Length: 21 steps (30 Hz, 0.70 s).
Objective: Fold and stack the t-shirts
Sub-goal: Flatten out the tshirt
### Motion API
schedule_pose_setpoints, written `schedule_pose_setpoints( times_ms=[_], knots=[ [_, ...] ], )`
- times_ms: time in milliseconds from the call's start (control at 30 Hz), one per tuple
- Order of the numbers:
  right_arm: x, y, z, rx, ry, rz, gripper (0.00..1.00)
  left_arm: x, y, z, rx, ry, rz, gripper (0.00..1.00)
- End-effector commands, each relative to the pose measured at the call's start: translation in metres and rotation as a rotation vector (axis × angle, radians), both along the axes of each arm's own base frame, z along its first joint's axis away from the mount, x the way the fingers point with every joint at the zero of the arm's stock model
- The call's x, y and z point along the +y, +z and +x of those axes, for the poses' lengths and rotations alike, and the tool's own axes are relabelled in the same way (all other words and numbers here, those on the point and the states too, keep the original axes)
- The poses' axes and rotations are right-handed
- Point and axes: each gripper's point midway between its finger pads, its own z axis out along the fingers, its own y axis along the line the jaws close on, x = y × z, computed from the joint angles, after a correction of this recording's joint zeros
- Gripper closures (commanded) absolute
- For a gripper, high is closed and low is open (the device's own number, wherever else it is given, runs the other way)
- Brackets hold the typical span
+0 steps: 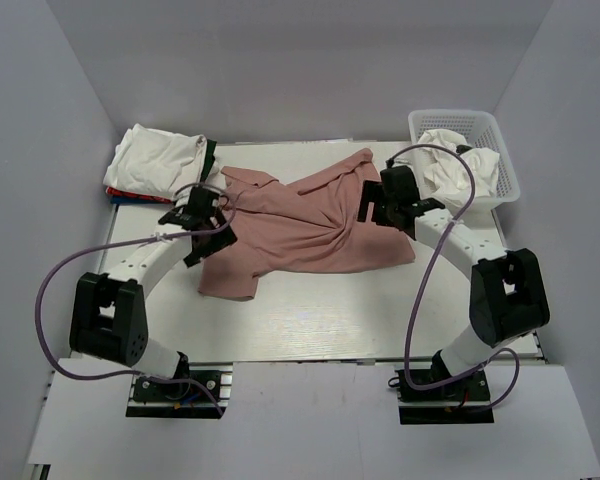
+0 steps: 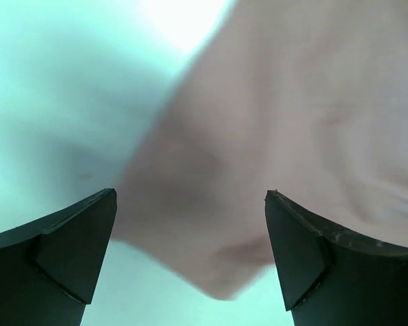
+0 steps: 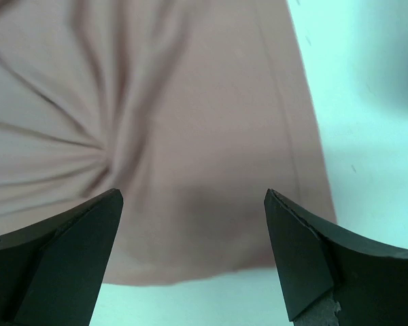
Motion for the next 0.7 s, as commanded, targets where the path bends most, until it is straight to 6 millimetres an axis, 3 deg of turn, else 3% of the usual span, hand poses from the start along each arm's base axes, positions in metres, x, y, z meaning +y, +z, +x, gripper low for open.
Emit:
schedule_pose_setpoints(
  times_ms=[0,133,167,300,400,433,533,567,633,667],
  knots=[
    [-0.036,-0.021,-0.027,0.108,-0.123,-0.102,0.1,0.044,-0.04,-0.06,0.157,0.221,0.072,0.0],
    [-0.072,-0.042,-0.05,0.159,-0.236,-0.15,0.1,0.049,-0.055,-0.072,0.162,0.259,0.02,0.0],
    [-0.084,-0.055,-0.061,0.205,-0.265,-0.159,0.1,0.048,-0.058,-0.076,0.176,0.254,0.012,0.0],
    [-0.093,-0.077,-0.07,0.269,-0.282,-0.133,0.1,0.041,-0.074,-0.084,0.2,0.241,-0.04,0.0],
    [-0.093,-0.089,-0.073,0.293,-0.276,-0.09,0.1,0.036,-0.092,-0.088,0.225,0.207,-0.053,0.08],
    [-0.094,-0.092,-0.072,0.29,-0.283,-0.081,0.1,0.028,-0.093,-0.08,0.202,0.177,-0.079,0.16],
    [-0.088,-0.102,-0.068,0.298,-0.257,-0.039,0.1,0.016,-0.108,-0.081,0.247,0.126,-0.111,0.35],
    [-0.088,-0.105,-0.067,0.301,-0.257,-0.03,0.11,0.011,-0.109,-0.078,0.252,0.116,-0.133,0.51],
    [-0.078,-0.107,-0.062,0.297,-0.225,0.022,0.22,0.002,-0.114,-0.075,0.257,0.07,-0.167,0.7],
    [-0.072,-0.108,-0.061,0.299,-0.201,0.04,0.29,-0.001,-0.111,-0.069,0.24,0.064,-0.18,0.94]
  ],
)
